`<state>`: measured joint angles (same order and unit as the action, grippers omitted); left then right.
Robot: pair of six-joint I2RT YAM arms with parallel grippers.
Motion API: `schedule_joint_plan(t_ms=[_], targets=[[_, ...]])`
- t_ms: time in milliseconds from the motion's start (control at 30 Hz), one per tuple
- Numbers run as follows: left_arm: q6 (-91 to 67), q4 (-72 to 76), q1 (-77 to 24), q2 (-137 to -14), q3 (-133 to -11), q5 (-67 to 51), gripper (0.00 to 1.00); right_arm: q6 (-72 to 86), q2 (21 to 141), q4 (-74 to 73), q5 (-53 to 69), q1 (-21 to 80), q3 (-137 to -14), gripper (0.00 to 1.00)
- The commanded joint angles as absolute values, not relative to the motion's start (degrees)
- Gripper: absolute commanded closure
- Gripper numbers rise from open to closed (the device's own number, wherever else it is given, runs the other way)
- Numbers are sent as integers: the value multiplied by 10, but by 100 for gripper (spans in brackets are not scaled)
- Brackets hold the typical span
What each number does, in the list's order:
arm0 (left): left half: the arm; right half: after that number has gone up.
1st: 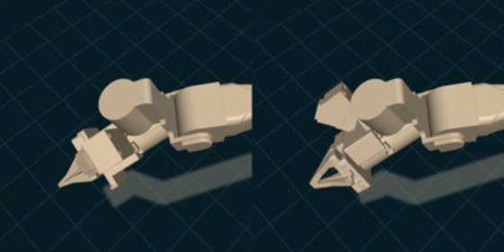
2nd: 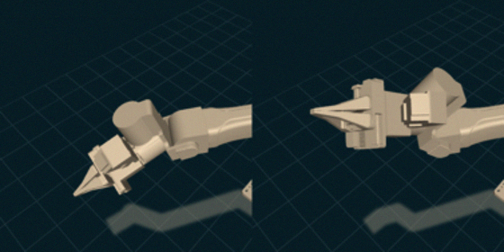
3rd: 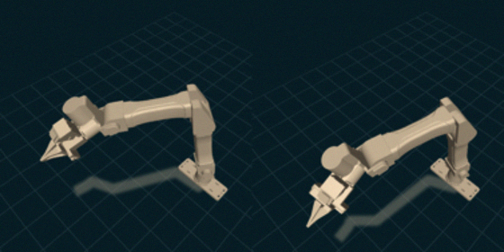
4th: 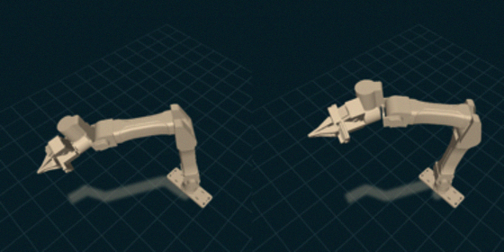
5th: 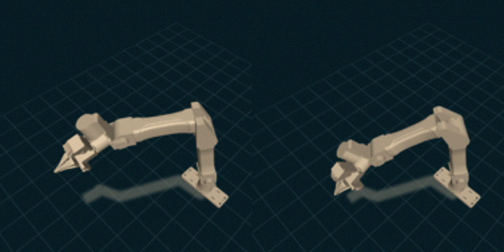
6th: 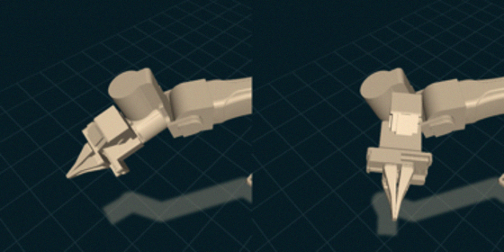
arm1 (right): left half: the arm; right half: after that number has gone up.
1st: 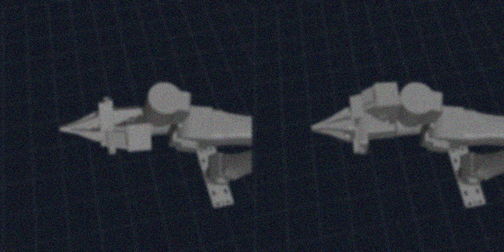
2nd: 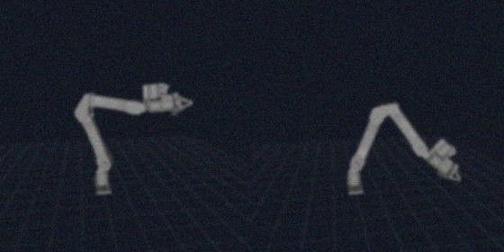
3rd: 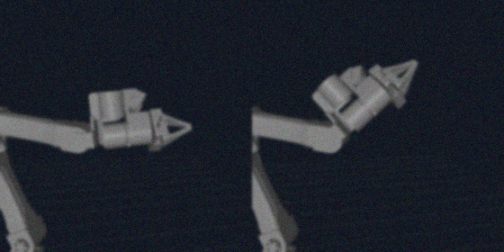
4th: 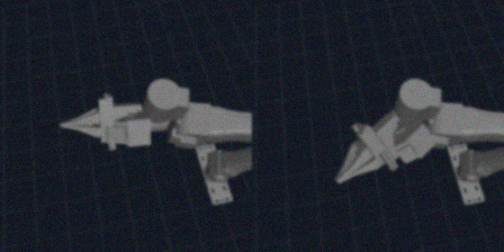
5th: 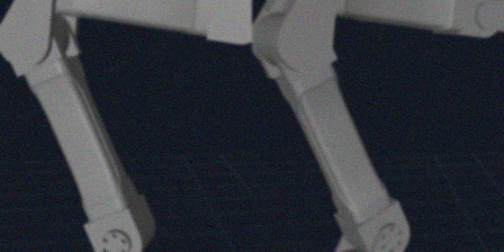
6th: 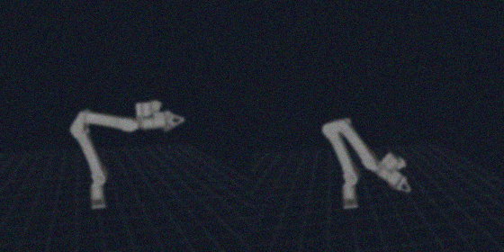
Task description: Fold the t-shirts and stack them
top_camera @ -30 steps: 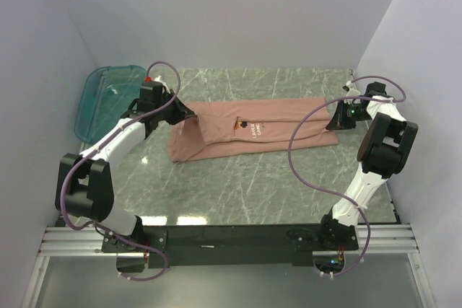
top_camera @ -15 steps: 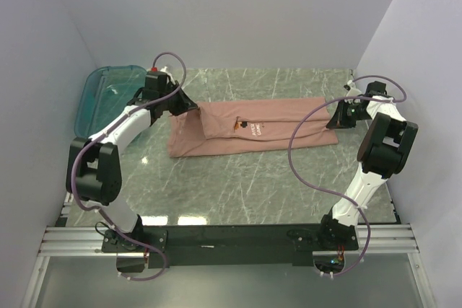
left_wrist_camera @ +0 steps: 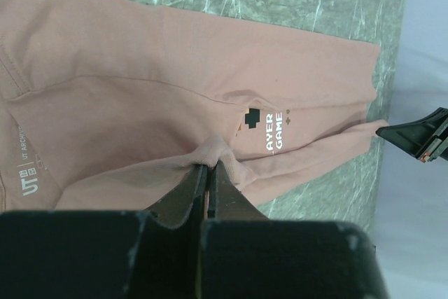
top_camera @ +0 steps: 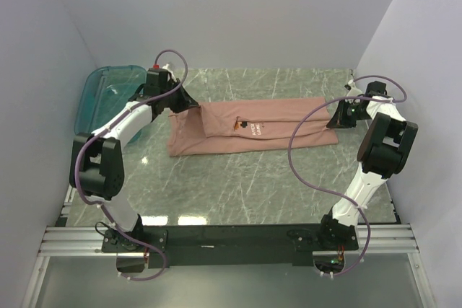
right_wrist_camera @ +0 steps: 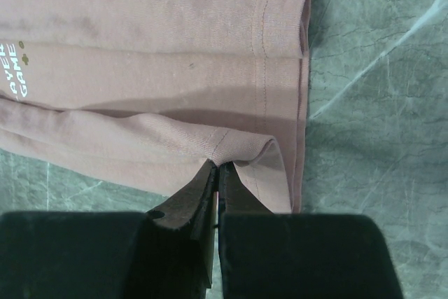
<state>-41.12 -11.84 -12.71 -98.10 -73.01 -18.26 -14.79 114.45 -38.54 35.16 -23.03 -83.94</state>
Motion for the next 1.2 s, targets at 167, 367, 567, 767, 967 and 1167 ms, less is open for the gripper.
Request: schedule_joint_plan(t_ms=[167,367,567,767,967,1167], targets=[[-399,-92,-124,-990,-751,-209,99,-134,1142,-375,366,-231,-853,87],[-395,-87,-123,-997,-748,-211,100,-110,1154,-388,411,-232,-891,59],[-394,-87,-121,-1001,-751,-216,100,-110,1124,-368,402,-236,-883,51],[-390,-86,-119,-998,-751,-221,100,-164,1095,-378,416,-243,-858,51],[-391,-84,-117,-999,-747,-223,100,-180,1089,-386,434,-243,-841,50],[-391,-83,-117,-1000,-747,-228,99,-185,1087,-388,436,-243,-831,50]])
